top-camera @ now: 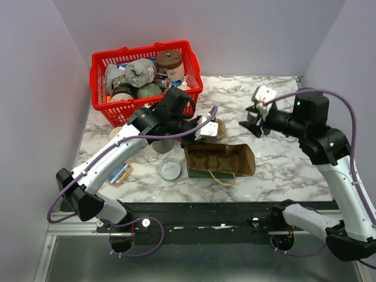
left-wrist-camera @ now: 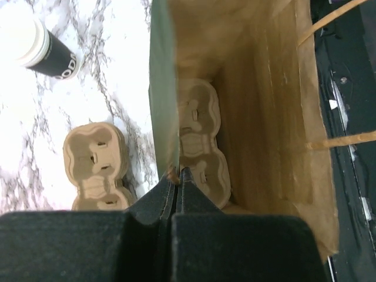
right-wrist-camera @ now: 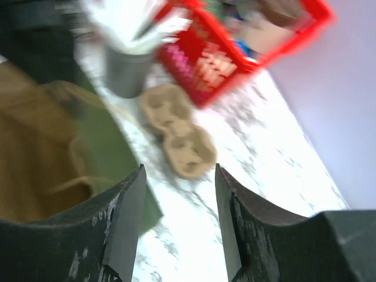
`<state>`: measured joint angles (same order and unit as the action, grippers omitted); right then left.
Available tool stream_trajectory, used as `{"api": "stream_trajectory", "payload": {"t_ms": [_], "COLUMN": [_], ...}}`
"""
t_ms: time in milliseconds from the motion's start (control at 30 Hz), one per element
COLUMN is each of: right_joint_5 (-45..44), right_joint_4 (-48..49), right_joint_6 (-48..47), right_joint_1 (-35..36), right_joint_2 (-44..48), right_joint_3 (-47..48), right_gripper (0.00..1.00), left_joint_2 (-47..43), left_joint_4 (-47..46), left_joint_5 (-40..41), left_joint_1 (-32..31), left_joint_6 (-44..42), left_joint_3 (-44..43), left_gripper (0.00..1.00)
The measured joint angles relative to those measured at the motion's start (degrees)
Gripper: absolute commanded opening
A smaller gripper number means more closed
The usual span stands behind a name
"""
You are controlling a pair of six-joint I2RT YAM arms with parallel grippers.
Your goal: Pack the takeout coffee
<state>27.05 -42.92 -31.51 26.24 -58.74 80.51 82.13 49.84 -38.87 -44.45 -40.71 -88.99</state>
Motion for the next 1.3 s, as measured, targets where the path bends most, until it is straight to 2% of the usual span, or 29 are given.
{"api": "stream_trajectory", "payload": {"t_ms": [100, 367, 533, 567, 667, 700, 733, 1300], "right_joint_5": [0.26, -4.09, -7.15, -7.78, -9.73, -10.16, -10.8, -14.51], "right_joint_4": [0.24, 2.01, 1.14, 0.87, -0.17, -0.2, -0.42, -1.42], "right_joint_6": [3.32, 10.95, 13.57, 13.7, 13.73, 13.64, 13.6, 13.42], "right_joint_1": [-7.26, -17.4, -22.56, -23.06, -23.37, -23.34, -23.34, -23.26], "right_joint_2": [-4.5, -25.66, -37.57, -38.64, -40.74, -41.09, -41.48, -51.65], "right_joint_3": [4.11, 9.22, 17.51, 18.4, 20.65, 20.72, 20.72, 22.58], "right_gripper": [0.61, 0.63, 0.73, 0.75, 0.9, 0.98, 1.0, 1.0], "left_joint_2": [0.0, 3.21, 7.08, 7.28, 7.37, 7.37, 7.37, 8.92], "left_joint_4": [0.61, 4.0, 4.76, 4.85, 5.29, 5.38, 5.44, 5.57], "left_joint_5": [-0.98, -3.32, -3.63, -3.65, -3.65, -3.67, -3.72, -6.21], "left_joint_1": [1.57, 3.39, 5.97, 6.25, 6.36, 6.49, 6.6, 7.58], "left_joint_6": [-0.2, -0.83, -0.83, -0.83, -0.83, -0.85, -0.92, -0.96], "left_joint_3": [0.63, -3.13, -5.7, -5.9, -6.27, -6.27, -6.21, -6.14], "left_gripper": [0.0, 0.0, 0.0, 0.0, 0.0, 0.0, 0.0, 0.0]}}
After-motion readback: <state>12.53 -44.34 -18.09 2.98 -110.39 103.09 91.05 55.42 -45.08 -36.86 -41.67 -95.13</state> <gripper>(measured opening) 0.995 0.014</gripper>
